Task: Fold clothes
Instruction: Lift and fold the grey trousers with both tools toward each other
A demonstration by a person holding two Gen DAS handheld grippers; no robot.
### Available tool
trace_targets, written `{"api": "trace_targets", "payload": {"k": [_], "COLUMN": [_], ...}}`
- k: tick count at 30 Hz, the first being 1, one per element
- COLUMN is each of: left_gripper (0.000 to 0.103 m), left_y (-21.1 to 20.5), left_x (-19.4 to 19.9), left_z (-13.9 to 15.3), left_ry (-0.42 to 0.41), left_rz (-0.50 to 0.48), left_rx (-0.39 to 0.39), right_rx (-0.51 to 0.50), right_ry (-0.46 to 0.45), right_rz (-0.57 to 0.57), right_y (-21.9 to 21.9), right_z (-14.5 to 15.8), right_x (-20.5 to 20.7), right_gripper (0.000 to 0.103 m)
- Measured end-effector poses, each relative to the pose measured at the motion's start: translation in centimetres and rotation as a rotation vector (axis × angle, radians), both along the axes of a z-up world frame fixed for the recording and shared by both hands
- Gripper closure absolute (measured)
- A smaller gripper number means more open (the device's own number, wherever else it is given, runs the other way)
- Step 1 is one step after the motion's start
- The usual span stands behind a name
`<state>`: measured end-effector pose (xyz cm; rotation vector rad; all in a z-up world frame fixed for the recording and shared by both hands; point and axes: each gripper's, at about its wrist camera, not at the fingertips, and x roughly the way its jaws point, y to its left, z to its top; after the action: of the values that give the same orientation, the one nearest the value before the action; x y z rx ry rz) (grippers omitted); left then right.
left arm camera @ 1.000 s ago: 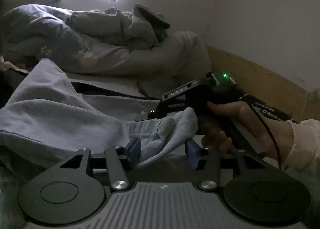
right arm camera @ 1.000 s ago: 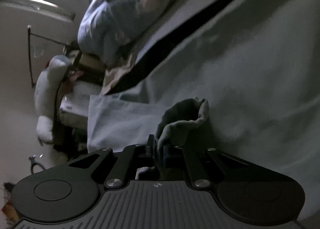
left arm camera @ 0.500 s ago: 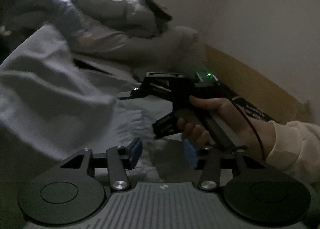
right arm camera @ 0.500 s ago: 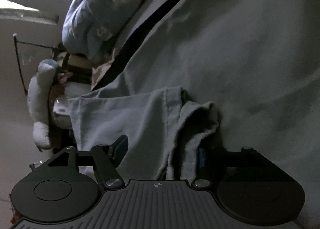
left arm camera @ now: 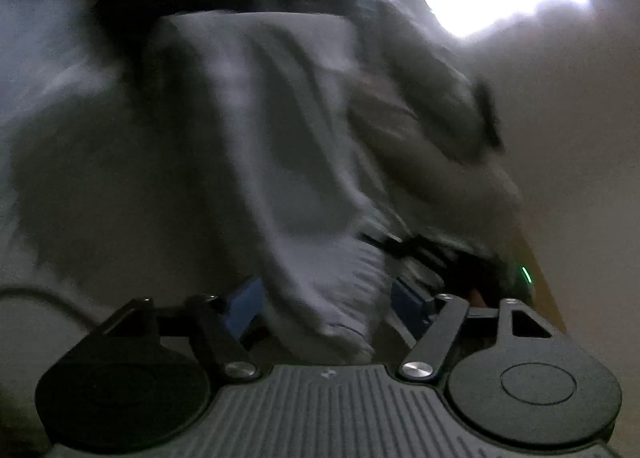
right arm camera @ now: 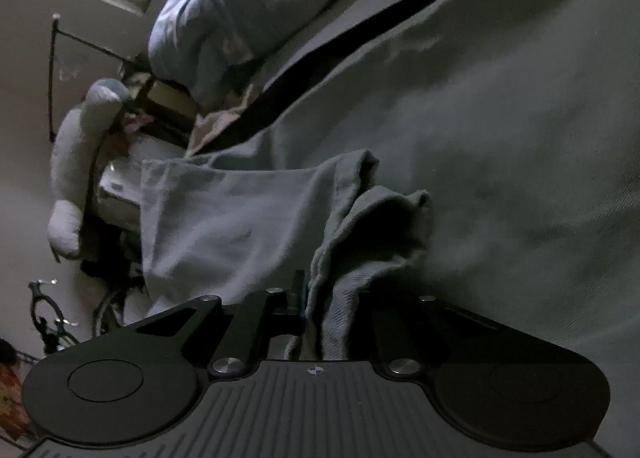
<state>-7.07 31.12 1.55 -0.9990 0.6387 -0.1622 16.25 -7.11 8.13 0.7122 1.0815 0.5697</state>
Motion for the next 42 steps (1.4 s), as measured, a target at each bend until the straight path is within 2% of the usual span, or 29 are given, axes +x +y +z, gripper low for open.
{"api": "trace_targets", "payload": {"k": [4, 9, 11, 13, 14, 15, 16, 20, 26, 28, 31, 36, 42], "left_gripper": [0.025, 0.025, 0.035, 0.06, 0.065, 0.083, 0.087, 0.089, 0.09, 0.091, 0.091, 0.091, 0.091], "left_y": [-0.4, -0.9, -1.3, -1.9, -2.3, -2.6, -2.8, -4.1, -7.4, -9.4, -13.1, -19.6, -25.9], "left_x": [0.9, 2.1, 2.6, 3.0, 3.1, 3.2, 3.3, 3.5, 4.8, 5.7, 7.3, 9.6, 10.2], "left_z": [-1.3, -2.5, -3.0, -3.2, -3.1, -3.1, -3.1, -2.5, -0.2, 0.5, 1.0, 0.2, -1.8], "left_ry": [0.074, 0.119, 0.118, 0.109, 0.105, 0.103, 0.104, 0.109, 0.083, 0.071, 0.067, 0.097, 0.156], "left_rz": [0.049, 0.081, 0.073, 0.061, 0.06, 0.062, 0.064, 0.067, 0.018, -0.02, -0.08, -0.167, -0.228], "left_rx": [-0.091, -0.184, -0.24, -0.289, -0.31, -0.328, -0.346, -0.398, -0.435, -0.441, -0.437, -0.433, -0.409], "right_rx": [0.025, 0.092, 0.103, 0.111, 0.11, 0.107, 0.103, 0.09, 0.071, 0.059, 0.03, -0.021, -0.083], "right_ry": [-0.02, -0.077, -0.104, -0.125, -0.136, -0.147, -0.156, -0.181, -0.245, -0.276, -0.279, -0.272, -0.259], "right_rz": [0.0, 0.002, 0.017, 0.029, 0.035, 0.041, 0.044, 0.036, 0.026, 0.014, -0.02, -0.08, -0.148], "right_y": [0.0, -0.5, -0.5, -0.5, -0.5, -0.5, -0.6, -1.6, -5.1, -7.0, -10.6, -16.8, -23.8], "right_z": [0.8, 3.8, 5.2, 6.3, 6.7, 7.1, 7.4, 8.4, 10.9, 12.1, 12.2, 11.9, 11.4], "right_x": [-0.2, -0.9, -1.0, -0.8, -0.7, -0.6, -0.4, 0.4, 1.8, 2.4, 3.0, 4.1, 5.3], "right_gripper": [0.092, 0.092, 0.092, 0.092, 0.092, 0.092, 0.092, 0.093, 0.093, 0.093, 0.093, 0.093, 0.093]}}
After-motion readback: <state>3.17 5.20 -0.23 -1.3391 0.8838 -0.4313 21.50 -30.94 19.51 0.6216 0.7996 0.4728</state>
